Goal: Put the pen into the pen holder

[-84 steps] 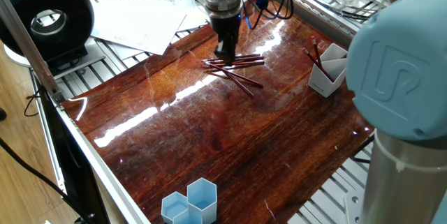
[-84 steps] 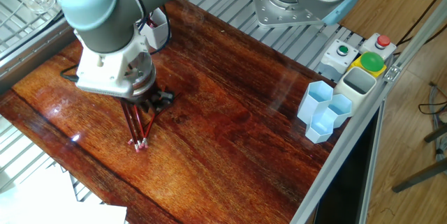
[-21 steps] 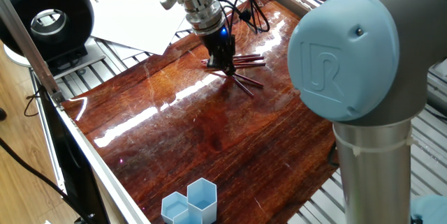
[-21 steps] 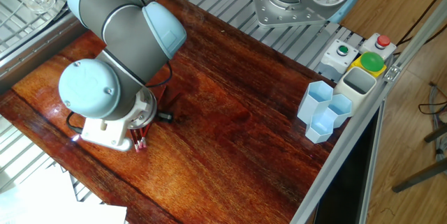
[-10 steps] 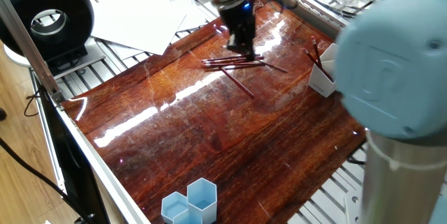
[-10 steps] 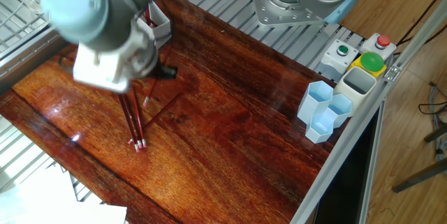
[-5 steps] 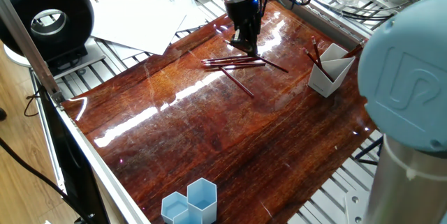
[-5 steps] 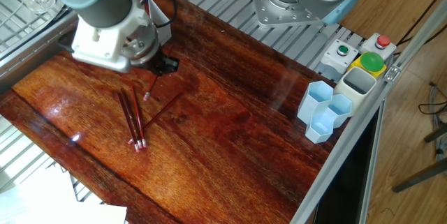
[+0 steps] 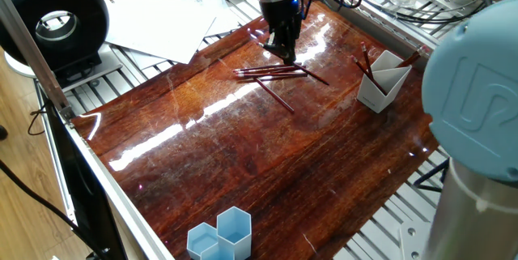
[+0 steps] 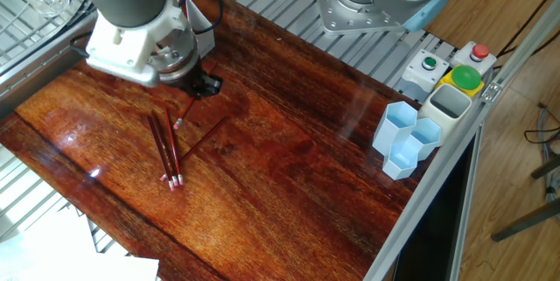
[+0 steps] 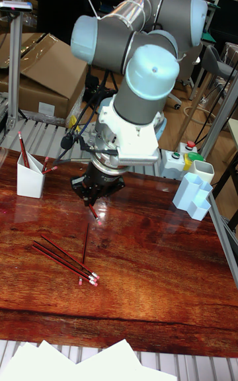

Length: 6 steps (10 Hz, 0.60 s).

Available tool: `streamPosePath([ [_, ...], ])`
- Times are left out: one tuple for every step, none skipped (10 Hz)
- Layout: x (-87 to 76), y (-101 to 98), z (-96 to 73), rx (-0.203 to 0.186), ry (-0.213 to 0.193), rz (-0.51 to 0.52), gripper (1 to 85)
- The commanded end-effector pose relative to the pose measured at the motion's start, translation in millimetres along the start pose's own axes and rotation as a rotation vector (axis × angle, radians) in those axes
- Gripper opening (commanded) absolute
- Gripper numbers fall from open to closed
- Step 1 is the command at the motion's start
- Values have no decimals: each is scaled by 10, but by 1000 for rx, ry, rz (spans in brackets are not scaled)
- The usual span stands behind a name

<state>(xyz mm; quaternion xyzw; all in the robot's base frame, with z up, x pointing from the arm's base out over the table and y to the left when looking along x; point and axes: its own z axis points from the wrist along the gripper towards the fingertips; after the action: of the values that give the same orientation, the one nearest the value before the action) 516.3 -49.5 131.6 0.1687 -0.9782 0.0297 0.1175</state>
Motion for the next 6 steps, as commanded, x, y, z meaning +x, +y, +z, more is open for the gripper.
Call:
streamPosePath([
  [595,-4,-143,-19,-21,-42,10],
  [790,-78,-189,-13,-18,-59,10],
  [894,-169,-246,-26,-22,-85,10],
  [853,-208,-240,-45,-54,-100,10],
  [752,-248,-217,-48,-63,-95,10],
  [677,-269,-221,-45,-65,-99,10],
])
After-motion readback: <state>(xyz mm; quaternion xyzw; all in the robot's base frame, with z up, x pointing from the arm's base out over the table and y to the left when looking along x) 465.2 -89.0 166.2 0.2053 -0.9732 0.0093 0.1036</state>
